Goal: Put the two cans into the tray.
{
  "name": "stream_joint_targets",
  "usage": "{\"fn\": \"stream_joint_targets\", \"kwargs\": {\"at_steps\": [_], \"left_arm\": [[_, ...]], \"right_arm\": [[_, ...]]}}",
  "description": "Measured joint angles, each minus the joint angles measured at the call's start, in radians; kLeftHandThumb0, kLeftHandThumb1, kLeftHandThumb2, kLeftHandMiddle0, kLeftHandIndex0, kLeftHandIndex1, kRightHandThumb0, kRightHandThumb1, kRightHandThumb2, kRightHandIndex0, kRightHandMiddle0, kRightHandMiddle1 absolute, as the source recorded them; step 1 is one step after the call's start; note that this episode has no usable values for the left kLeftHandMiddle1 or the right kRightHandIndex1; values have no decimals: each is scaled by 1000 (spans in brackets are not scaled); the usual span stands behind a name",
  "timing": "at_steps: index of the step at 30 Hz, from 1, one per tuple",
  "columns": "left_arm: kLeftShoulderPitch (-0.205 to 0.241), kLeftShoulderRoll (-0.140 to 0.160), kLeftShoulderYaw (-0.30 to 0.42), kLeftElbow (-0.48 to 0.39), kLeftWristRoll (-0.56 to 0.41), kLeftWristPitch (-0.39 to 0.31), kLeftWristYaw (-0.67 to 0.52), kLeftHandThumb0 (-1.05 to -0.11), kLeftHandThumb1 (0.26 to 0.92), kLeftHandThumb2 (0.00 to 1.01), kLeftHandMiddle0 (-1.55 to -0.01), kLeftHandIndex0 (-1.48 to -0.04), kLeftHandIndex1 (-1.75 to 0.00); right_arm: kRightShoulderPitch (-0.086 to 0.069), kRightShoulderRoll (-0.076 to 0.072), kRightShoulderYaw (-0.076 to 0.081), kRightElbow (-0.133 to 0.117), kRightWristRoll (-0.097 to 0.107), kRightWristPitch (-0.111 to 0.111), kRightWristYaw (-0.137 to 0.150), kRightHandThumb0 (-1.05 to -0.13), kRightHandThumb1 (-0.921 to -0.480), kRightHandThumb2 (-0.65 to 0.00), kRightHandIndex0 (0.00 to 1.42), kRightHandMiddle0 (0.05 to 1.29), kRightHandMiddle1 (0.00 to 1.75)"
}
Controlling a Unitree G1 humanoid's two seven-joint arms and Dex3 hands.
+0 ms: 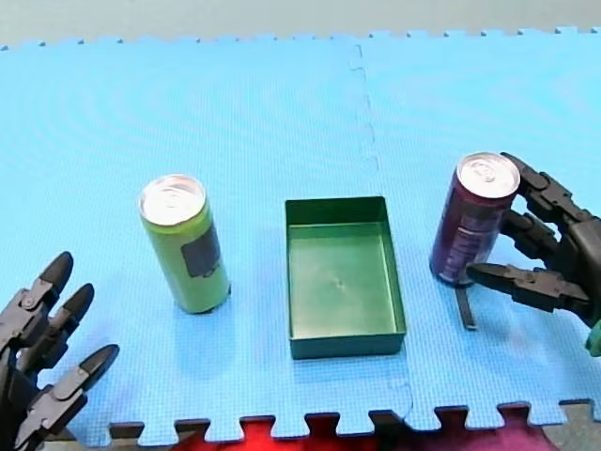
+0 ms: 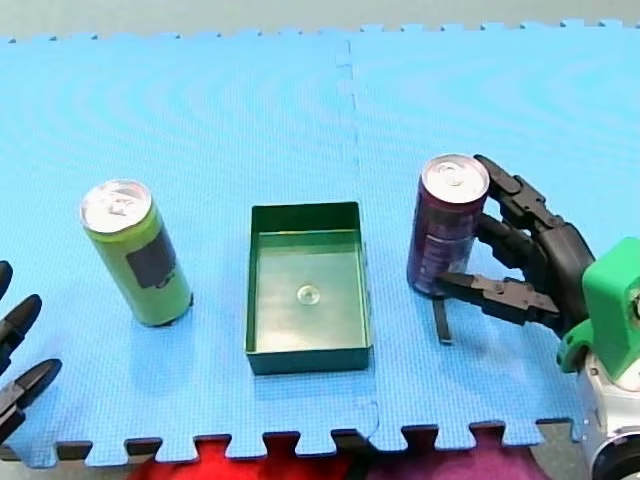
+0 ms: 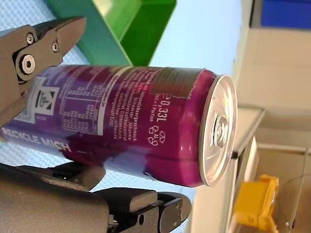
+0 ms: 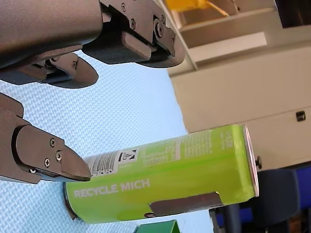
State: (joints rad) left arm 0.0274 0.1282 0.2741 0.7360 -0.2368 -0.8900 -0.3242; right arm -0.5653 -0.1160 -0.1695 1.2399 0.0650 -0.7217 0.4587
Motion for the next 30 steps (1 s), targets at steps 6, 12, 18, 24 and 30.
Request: {"fn": "stream_joint_targets", "kwargs": {"at_steps": [6,12,18,24,30], "left_arm": [[13,2,-3,-24,3,5,4,-1048,921,53,-448,-377,0],[23,6,-5,-40,10,16,6,-1048,921,66,-448,-375,0],[26,6,-6,-45,11,17,7,-1048,921,80,-449,-375,0],[29,3,-6,-52,10,18,9,-1048,921,86,-453,-380,-2],[30,3,-6,-53,0,19,8,-1048,921,87,-455,-381,-2]], "right_arm": [[-6,4,1,0,-1,4,-1,-1048,-700,-6,296,226,4],[-13,8,1,0,-1,9,0,-1048,-700,-4,298,230,5],[-22,10,1,4,-2,17,-6,-1048,-702,-4,300,233,5],[-31,13,2,11,-9,26,-18,-1048,-706,-5,300,233,4],[-39,13,2,16,-12,34,-29,-1048,-708,-5,301,235,4]]}}
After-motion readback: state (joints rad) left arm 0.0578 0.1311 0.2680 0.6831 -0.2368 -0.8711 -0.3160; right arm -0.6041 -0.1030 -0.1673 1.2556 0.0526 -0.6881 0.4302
